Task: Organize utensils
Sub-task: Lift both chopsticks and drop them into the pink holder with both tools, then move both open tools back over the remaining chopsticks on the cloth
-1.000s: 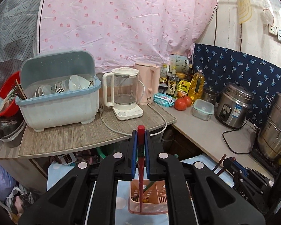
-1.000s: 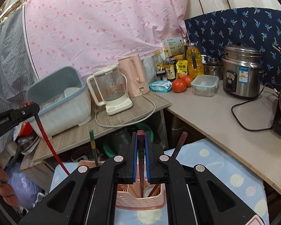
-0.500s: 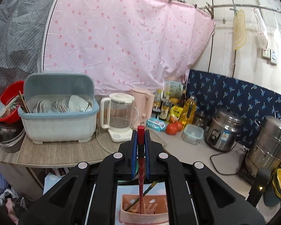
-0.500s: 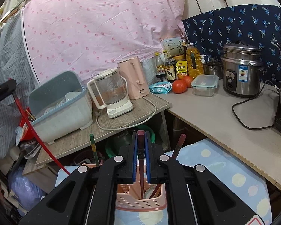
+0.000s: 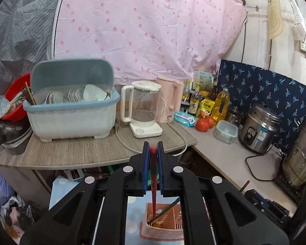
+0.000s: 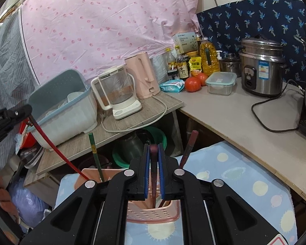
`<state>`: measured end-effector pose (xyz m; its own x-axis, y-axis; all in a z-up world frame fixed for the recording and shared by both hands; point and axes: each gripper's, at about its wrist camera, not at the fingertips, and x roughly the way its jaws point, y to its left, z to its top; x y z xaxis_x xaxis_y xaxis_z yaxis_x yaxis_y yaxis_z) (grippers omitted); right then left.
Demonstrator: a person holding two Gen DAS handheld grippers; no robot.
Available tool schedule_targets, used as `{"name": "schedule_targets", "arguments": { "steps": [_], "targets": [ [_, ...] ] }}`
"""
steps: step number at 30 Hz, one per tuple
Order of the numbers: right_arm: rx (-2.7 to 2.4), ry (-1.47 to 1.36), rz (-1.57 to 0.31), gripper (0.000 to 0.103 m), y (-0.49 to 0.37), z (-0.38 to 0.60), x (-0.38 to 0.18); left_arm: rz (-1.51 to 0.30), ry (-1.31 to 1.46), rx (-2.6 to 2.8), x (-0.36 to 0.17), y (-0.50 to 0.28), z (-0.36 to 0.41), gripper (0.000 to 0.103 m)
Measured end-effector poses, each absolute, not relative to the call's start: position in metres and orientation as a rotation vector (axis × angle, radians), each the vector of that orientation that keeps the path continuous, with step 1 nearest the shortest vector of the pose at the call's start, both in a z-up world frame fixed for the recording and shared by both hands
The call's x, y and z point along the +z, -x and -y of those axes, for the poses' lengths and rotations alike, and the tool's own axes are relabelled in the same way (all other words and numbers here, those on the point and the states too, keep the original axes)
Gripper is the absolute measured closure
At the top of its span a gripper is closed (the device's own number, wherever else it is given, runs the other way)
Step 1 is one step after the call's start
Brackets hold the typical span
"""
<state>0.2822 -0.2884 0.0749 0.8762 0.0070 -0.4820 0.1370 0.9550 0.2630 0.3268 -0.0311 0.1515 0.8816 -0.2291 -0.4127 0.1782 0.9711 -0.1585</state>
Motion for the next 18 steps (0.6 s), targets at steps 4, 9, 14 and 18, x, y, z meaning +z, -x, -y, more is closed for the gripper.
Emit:
{"name": "schedule_targets", "arguments": {
  "steps": [4, 9, 14, 18],
  "targets": [
    [-0.100, -0.302, -0.462, 0.065, -0.268, 0.290, 0.081, -0.459, 0.113, -0.188, 0.144, -0.319, 0.029, 0.045],
    [-0.090, -0.320, -0.451, 0.063, -0.246, 0.290, 0.088, -0.506, 0.089, -0.198, 0.137, -0.304, 0.030, 0.044],
    [-0.071, -0.339, -0.463, 0.063, -0.218, 0.284, 0.087, -0.590, 0.073, -0.219, 0.126, -0.280, 0.032, 0.044],
    [-0.050, -0.354, -0.494, 0.063, -0.191, 0.275, 0.077, -0.672, 0.061, -0.238, 0.109, -0.258, 0.036, 0.044]
  ]
}}
